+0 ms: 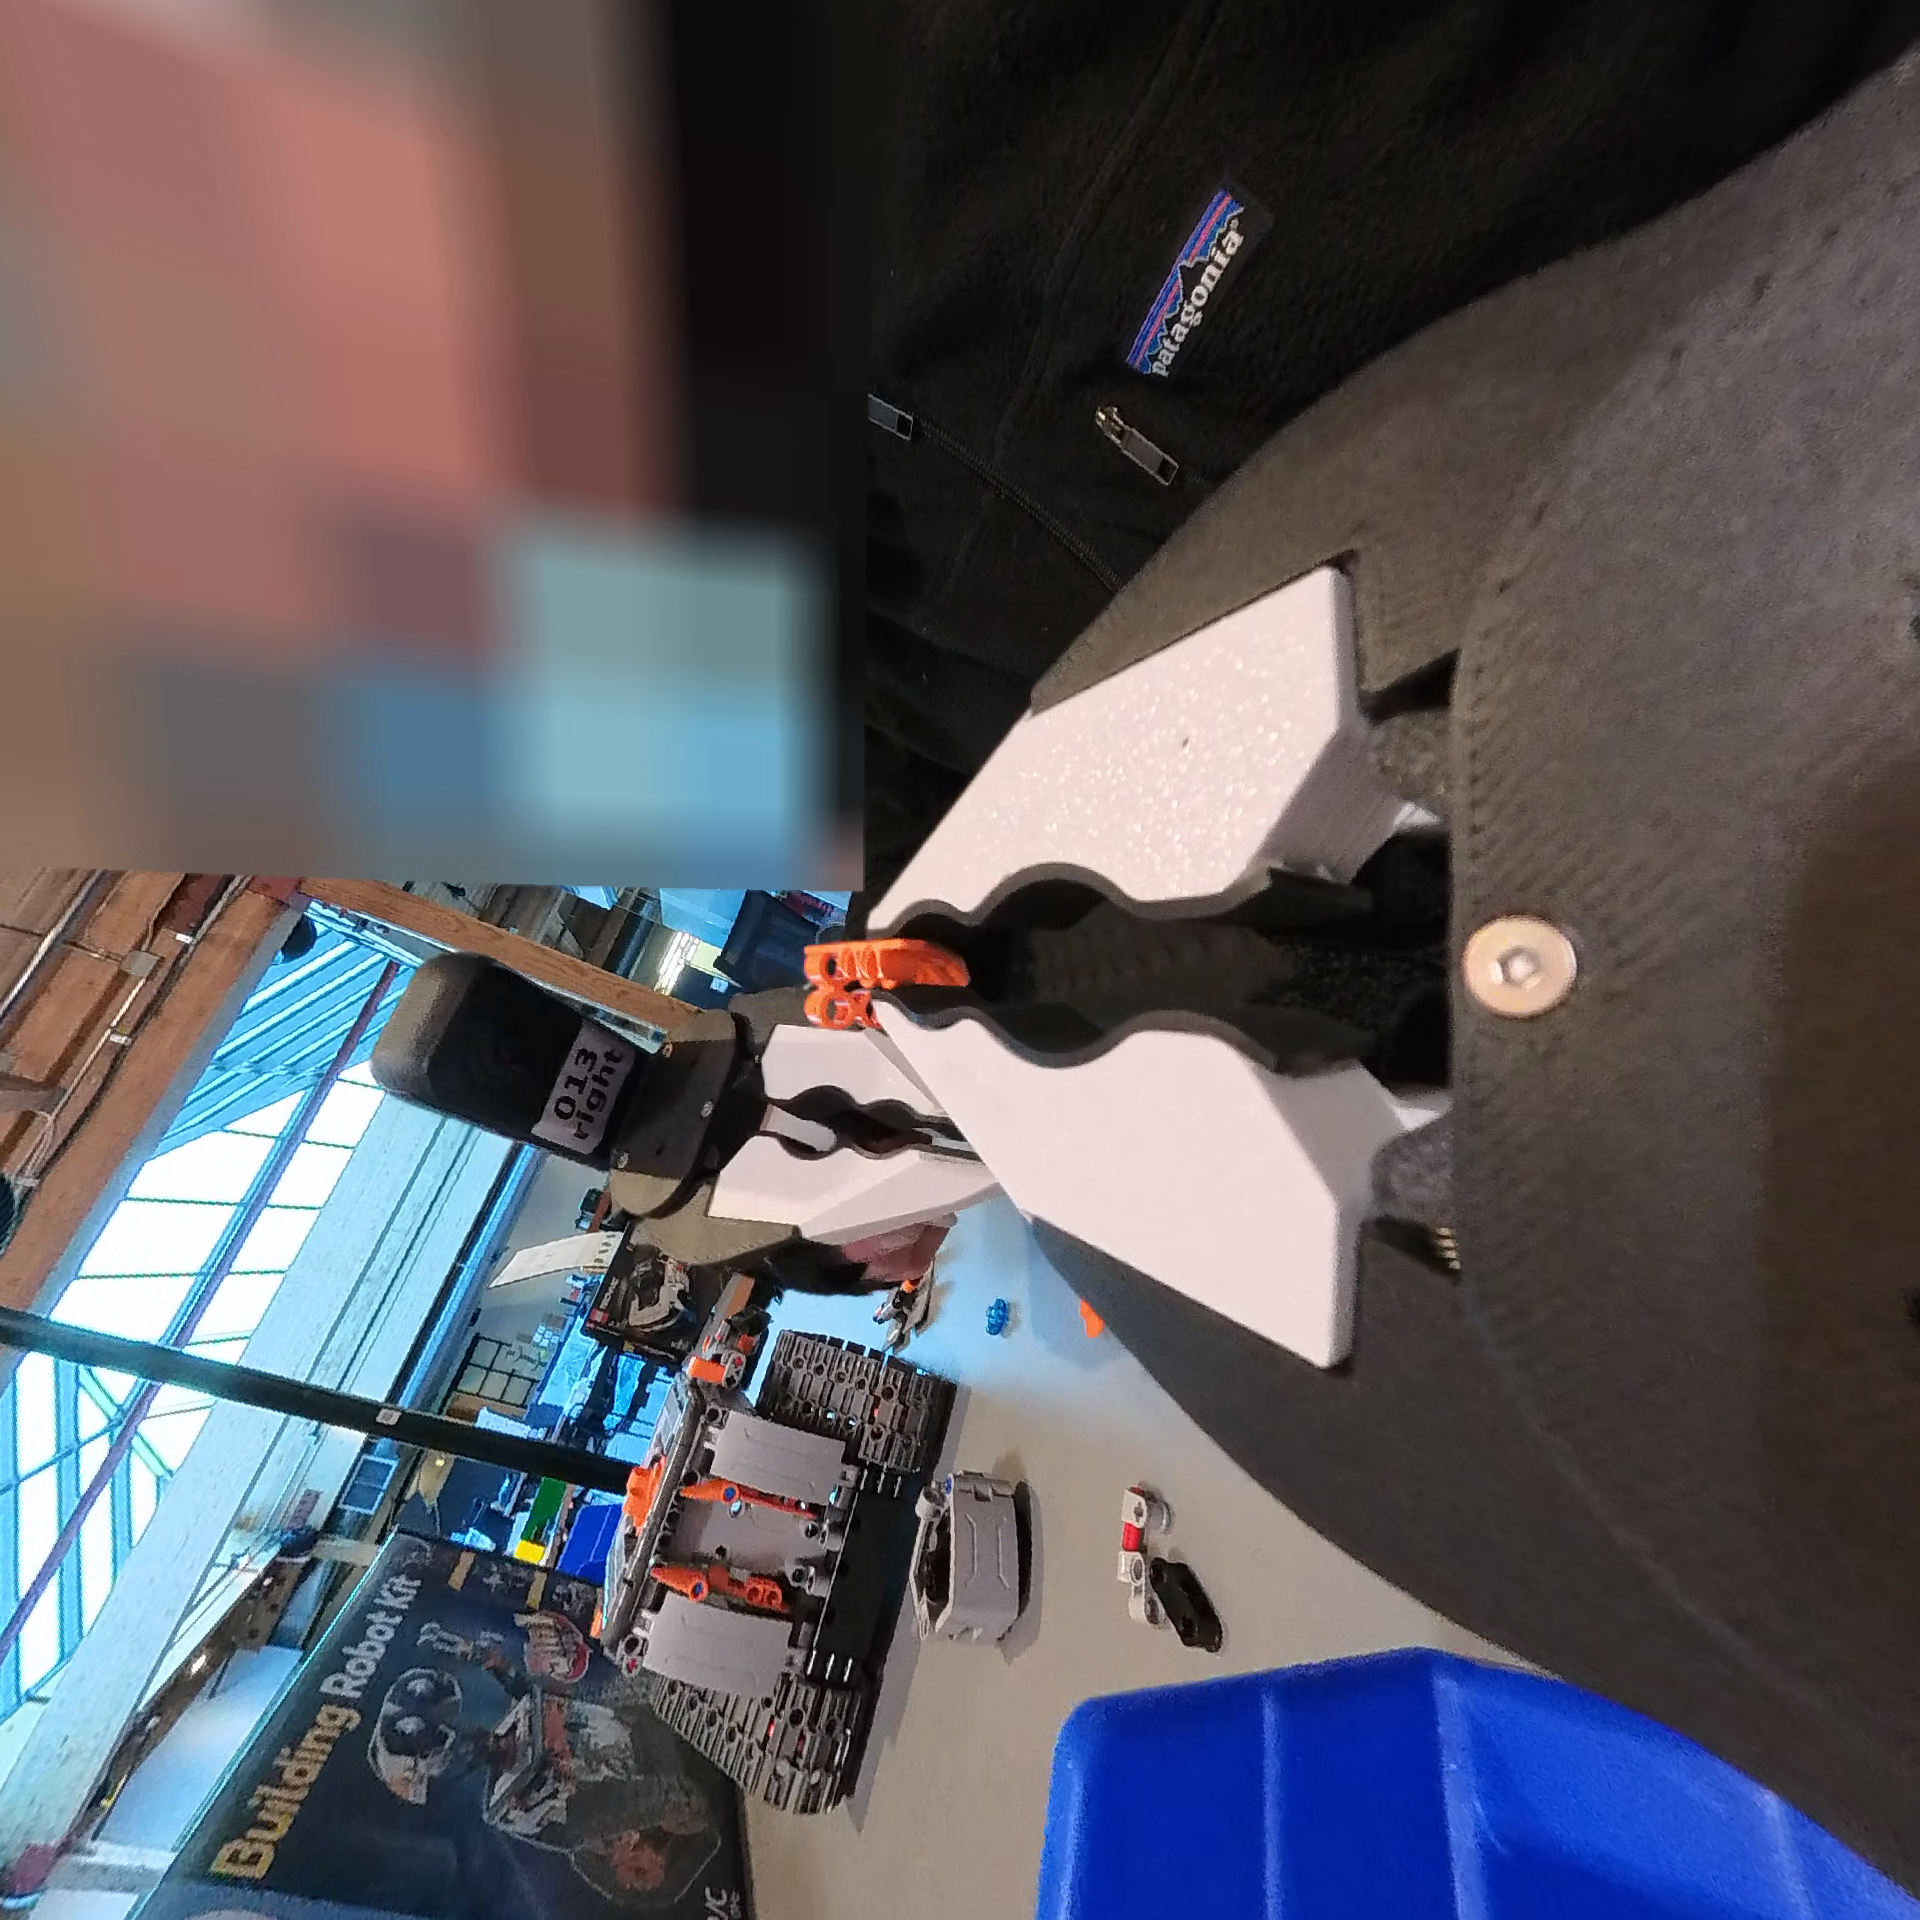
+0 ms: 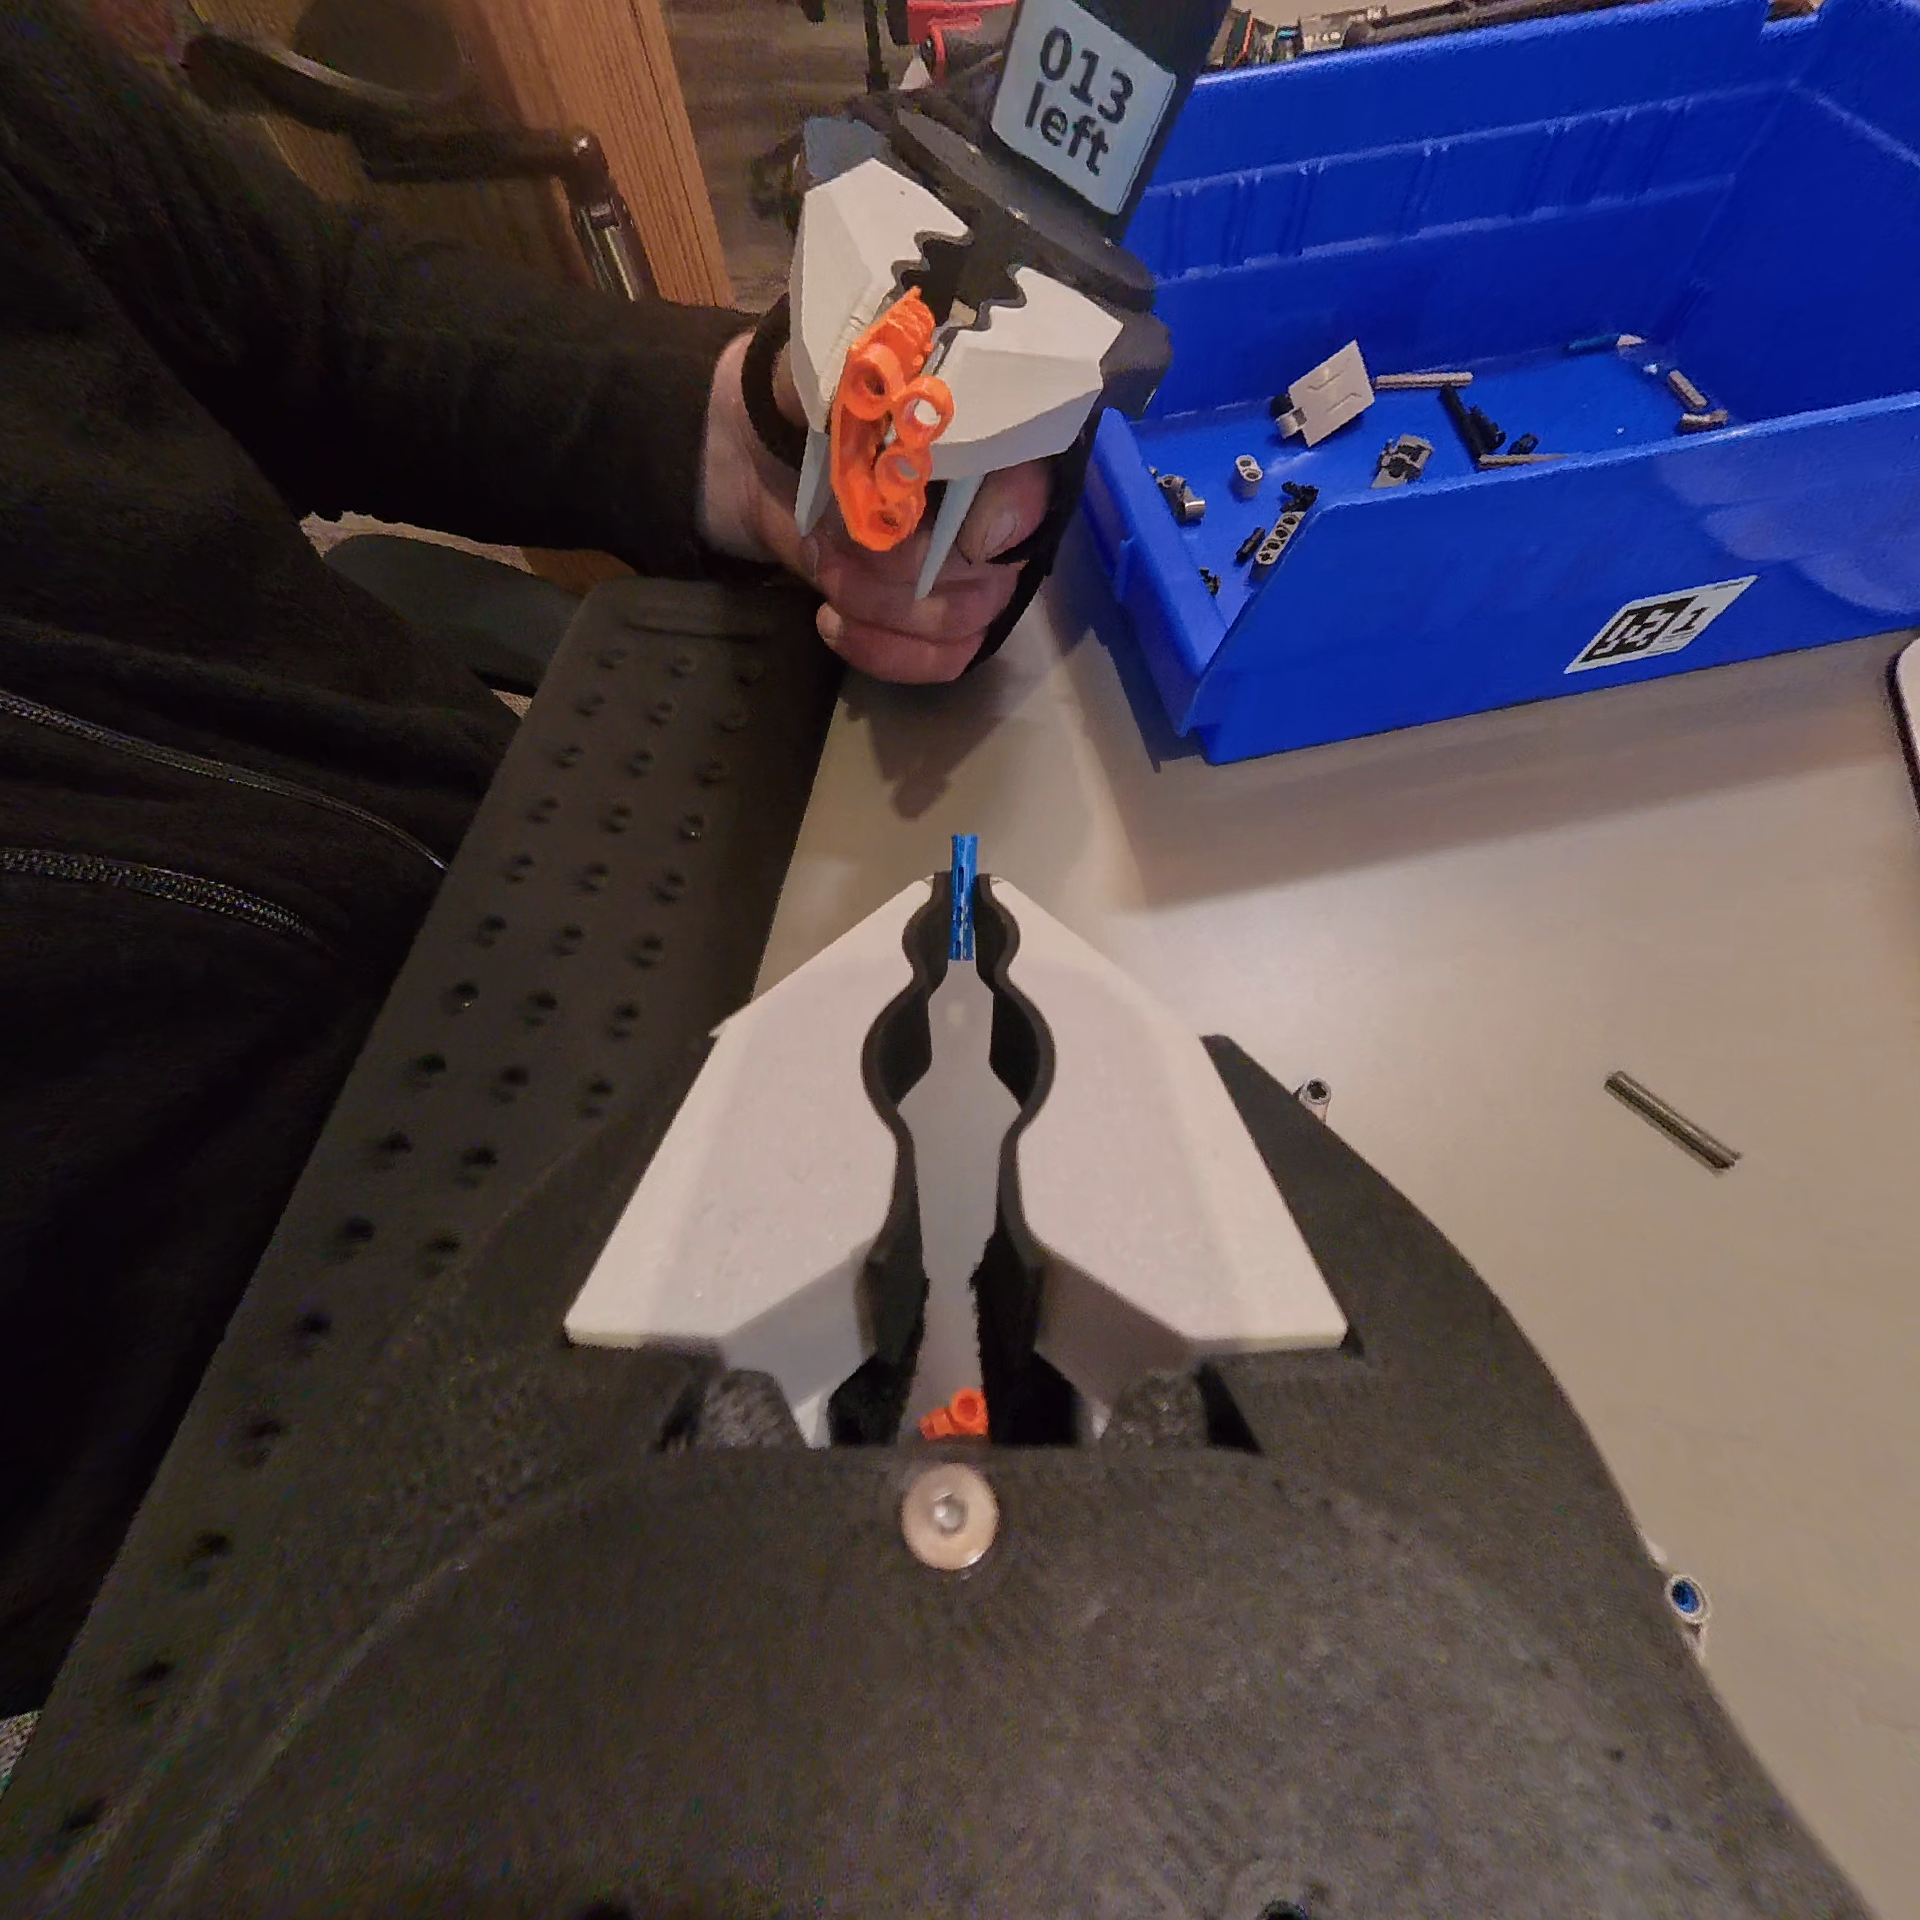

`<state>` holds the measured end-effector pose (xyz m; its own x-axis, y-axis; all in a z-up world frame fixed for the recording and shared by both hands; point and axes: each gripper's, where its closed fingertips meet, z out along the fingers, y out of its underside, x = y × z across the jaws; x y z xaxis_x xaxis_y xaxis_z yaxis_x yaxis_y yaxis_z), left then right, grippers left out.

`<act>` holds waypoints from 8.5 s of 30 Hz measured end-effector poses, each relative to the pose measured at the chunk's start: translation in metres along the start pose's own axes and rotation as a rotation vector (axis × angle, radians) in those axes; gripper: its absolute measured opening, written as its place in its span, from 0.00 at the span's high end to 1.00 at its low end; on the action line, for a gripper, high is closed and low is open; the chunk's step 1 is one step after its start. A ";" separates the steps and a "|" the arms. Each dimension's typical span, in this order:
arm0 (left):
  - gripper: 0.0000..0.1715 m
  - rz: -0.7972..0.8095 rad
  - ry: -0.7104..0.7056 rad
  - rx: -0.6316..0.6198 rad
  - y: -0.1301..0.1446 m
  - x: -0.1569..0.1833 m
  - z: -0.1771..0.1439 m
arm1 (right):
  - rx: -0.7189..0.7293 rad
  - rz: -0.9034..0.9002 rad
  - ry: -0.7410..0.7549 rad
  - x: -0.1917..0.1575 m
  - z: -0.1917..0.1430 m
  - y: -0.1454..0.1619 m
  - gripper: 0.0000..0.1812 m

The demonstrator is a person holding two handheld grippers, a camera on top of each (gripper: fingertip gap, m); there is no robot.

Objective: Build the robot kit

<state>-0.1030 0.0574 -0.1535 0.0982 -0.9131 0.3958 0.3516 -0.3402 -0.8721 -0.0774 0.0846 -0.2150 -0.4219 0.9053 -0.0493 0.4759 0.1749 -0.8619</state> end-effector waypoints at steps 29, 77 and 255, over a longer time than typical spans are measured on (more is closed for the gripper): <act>0.98 0.055 -0.091 -0.085 0.014 -0.012 0.001 | 0.058 -0.004 0.024 0.002 -0.007 -0.012 0.99; 0.97 0.336 -0.107 -0.303 0.031 0.007 0.005 | 0.041 0.007 0.027 0.006 -0.003 -0.003 0.99; 0.97 0.573 -0.618 -0.629 0.070 -0.067 -0.017 | 0.117 -0.085 0.289 0.046 -0.081 -0.045 0.99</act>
<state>-0.1003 0.0907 -0.2458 0.6169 -0.7612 -0.1999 -0.4274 -0.1108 -0.8972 -0.0557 0.1495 -0.1378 -0.2119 0.9648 0.1558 0.3496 0.2237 -0.9098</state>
